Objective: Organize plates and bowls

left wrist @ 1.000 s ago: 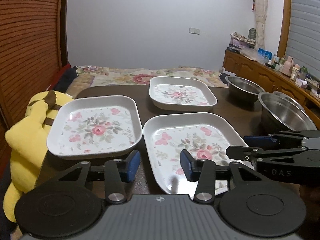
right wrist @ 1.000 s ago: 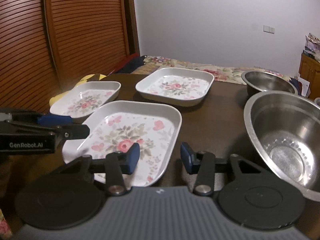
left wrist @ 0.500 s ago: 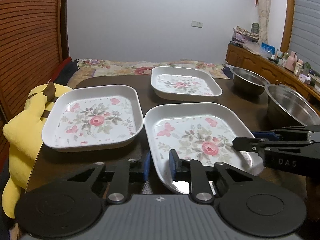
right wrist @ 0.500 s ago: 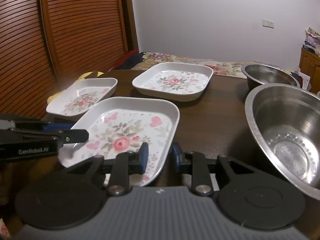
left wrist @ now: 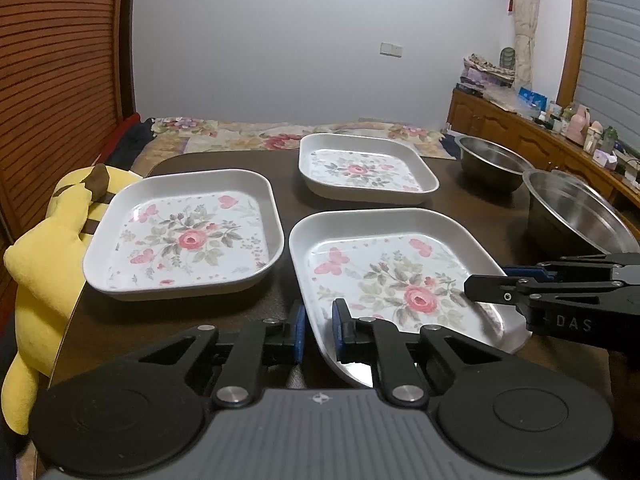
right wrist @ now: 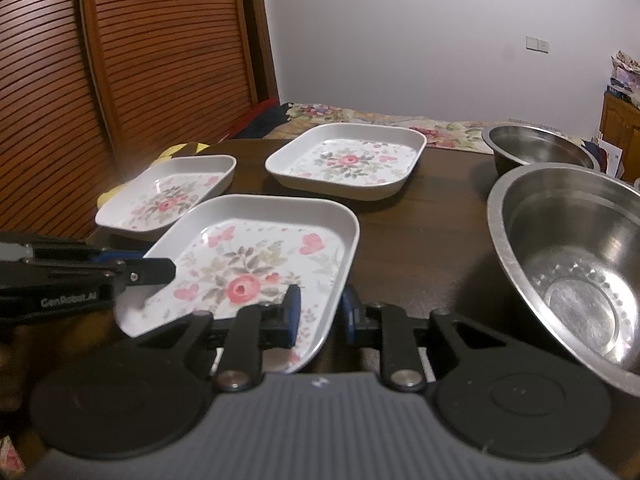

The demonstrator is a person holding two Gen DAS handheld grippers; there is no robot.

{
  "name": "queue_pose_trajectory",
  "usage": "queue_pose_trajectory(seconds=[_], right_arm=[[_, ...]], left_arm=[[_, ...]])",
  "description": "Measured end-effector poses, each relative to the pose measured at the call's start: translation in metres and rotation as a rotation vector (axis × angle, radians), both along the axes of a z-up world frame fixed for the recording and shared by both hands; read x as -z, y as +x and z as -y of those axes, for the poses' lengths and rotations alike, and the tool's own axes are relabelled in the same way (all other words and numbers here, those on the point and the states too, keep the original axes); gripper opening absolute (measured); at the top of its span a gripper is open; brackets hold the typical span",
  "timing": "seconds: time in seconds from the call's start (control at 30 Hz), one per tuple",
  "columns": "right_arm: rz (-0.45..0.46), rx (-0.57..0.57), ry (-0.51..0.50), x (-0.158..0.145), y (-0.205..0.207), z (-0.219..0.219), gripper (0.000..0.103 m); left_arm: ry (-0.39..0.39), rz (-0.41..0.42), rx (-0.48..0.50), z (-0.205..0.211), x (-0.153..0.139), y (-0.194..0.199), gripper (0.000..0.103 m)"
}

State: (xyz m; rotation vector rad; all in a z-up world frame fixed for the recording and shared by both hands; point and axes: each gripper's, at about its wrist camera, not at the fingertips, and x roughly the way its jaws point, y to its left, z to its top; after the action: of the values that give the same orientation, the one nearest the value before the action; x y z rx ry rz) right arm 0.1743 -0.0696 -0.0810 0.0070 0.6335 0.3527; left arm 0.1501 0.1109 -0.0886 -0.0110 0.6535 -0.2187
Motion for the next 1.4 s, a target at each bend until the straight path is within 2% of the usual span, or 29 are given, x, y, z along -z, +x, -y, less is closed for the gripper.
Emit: queue_pose_trajectory(seconds=[0.63,0.97,1.4], right_arm=[[0.063,0.005,0.023,-0.011,-0.055,0.008,0.023],[0.048,-0.015,0.027,-0.005,-0.074,0.005,0.023],[0.040,-0.032,0.034,0.002,-0.083,-0.001,0.023]], left_arm=[[-0.011,0.042,0.016,0.004,-0.011,-0.064,0.015],[-0.003,0.027,0.005,0.003,-0.006,-0.089,0.015],[0.003,0.015,-0.013,-0.002,0.002,-0.089,0.015]])
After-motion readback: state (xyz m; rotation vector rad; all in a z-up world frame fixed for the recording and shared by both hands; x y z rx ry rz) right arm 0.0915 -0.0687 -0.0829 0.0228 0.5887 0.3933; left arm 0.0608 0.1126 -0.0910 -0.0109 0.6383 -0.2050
